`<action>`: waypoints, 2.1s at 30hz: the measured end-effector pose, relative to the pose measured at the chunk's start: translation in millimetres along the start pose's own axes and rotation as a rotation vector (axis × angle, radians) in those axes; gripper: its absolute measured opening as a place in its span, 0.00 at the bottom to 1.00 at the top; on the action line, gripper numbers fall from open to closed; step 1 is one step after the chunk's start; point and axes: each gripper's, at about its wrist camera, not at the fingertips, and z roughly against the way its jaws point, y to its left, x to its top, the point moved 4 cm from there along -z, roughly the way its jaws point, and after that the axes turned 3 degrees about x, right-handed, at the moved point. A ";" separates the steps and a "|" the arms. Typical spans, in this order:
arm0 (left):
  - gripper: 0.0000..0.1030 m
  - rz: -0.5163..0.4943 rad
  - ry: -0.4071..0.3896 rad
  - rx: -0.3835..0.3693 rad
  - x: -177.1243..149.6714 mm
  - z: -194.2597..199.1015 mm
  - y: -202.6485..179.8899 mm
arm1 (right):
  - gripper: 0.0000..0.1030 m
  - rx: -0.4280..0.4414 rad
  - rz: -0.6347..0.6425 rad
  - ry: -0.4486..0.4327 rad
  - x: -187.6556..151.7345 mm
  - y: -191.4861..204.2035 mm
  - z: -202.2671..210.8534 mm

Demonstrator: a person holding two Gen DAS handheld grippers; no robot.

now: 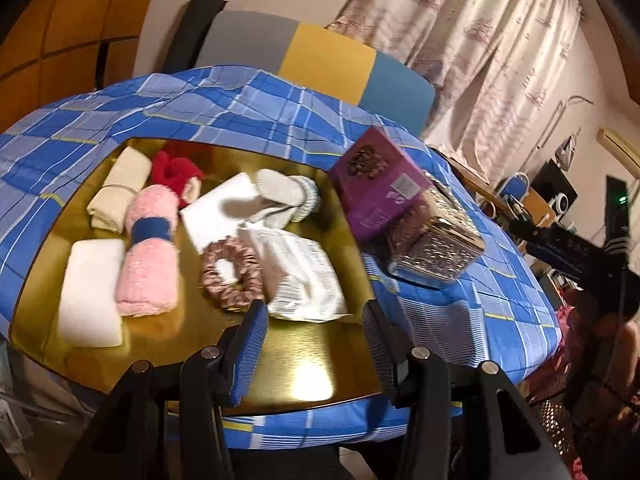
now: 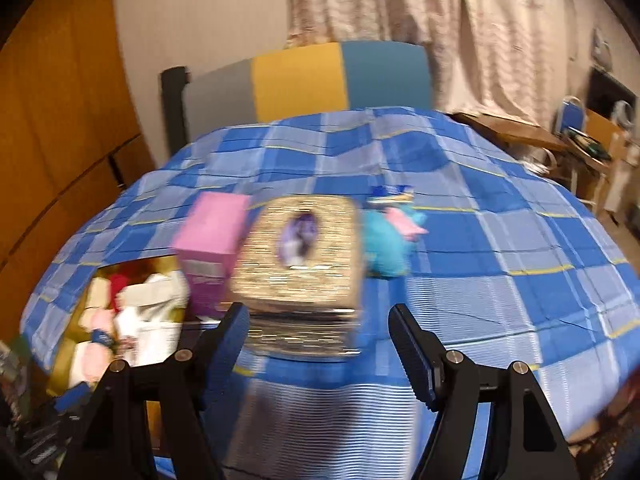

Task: Organize soft objects
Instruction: 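Move the right tool to the teal plush toy and grasp it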

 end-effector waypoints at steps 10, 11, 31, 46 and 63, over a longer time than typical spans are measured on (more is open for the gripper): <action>0.48 -0.048 0.026 -0.048 8.1 -9.0 -48.9 | 0.74 0.002 -0.154 0.155 -19.6 -99.7 -48.6; 0.48 -0.048 0.036 -0.052 7.0 -12.0 -52.4 | 0.74 0.007 -0.175 0.166 -23.1 -106.5 -54.0; 0.48 -0.144 0.148 -0.091 0.2 -45.8 -120.3 | 0.74 0.071 -0.130 0.192 20.5 -123.0 -129.8; 0.48 -0.150 0.165 -0.069 2.6 -43.8 -120.5 | 0.37 0.386 -0.134 0.281 38.7 -109.4 -208.7; 0.48 -0.149 0.171 -0.106 10.0 -54.7 -138.8 | 0.43 0.308 -0.176 0.226 72.4 -148.8 -170.1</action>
